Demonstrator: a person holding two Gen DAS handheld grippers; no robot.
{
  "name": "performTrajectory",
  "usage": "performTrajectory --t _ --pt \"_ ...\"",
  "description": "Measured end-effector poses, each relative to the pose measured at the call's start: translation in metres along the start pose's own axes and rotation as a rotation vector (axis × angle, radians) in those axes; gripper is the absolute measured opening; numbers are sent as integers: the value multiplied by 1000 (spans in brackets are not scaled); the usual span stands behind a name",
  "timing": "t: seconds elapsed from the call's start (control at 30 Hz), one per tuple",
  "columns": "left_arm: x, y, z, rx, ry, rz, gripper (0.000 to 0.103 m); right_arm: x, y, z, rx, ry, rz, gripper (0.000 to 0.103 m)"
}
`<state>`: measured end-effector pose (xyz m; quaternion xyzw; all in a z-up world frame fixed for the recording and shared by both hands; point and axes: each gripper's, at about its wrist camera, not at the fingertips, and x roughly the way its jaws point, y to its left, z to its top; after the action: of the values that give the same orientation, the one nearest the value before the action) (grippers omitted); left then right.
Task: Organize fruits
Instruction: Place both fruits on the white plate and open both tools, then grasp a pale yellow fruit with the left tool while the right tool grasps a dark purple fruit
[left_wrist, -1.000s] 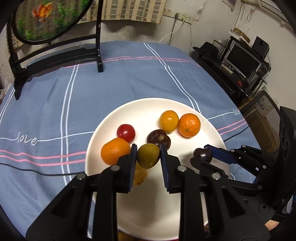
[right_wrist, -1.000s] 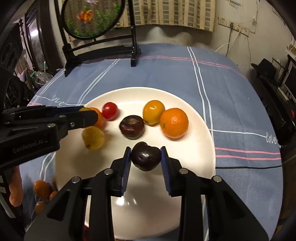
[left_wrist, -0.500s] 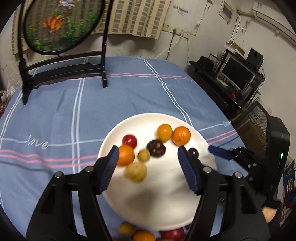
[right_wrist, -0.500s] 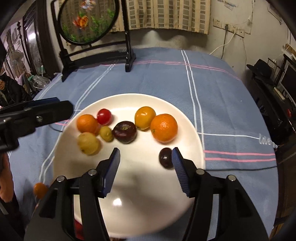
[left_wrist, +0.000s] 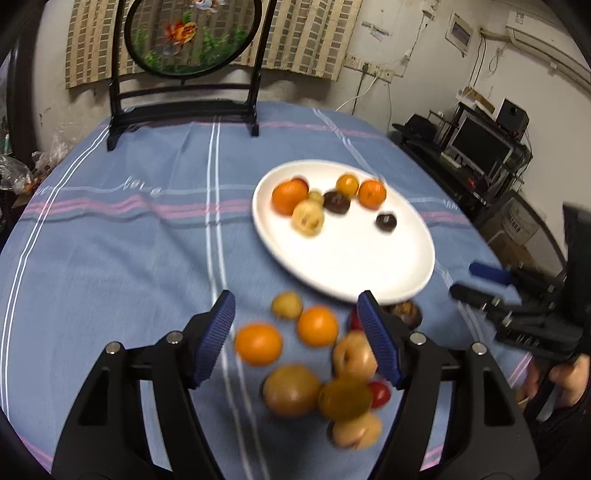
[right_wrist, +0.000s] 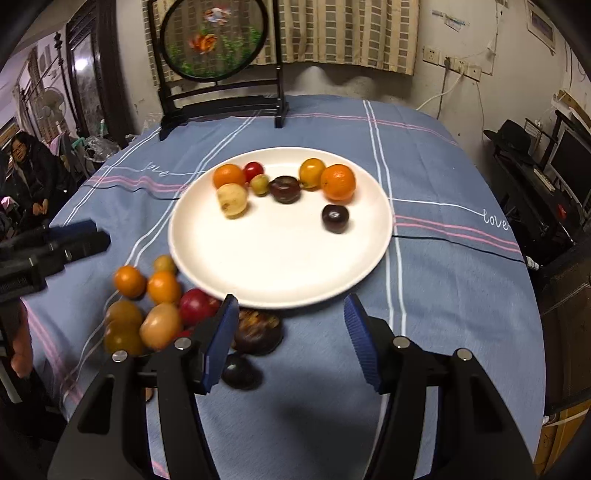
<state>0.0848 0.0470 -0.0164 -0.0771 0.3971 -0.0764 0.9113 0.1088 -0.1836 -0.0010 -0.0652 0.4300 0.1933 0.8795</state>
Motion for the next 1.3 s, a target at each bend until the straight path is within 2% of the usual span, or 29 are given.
performTrajectory --t 0.2,0.43,0.6,0.7,0.77,0.83,0.93,1.07,1.3 --pt "-16 12 -28 -22 8 0 72 -7 15 -8 -7 0 15 60" --pt "-28 12 -56 -6 23 -44 75 1 36 -43 -23 60 82 60" --pt "-25 1 -70 35 65 -79 77 16 40 -53 -50 94 31 60" --pt "-19 -7 -80 52 101 -92 77 22 40 -56 -67 94 39 60" --pt "-16 -12 -85 63 119 -101 78 33 37 -57 -67 115 49 53" --pt "-13 -16 -88 77 134 -108 78 44 34 -57 -57 131 79 51" --pt "-10 -23 -91 87 156 -128 77 51 31 -55 -74 116 95 33" --pt "-3 -31 -96 102 195 -167 77 48 26 -56 -57 108 125 31" --pt "8 -39 -98 97 197 -151 77 17 22 -67 -31 70 109 31"
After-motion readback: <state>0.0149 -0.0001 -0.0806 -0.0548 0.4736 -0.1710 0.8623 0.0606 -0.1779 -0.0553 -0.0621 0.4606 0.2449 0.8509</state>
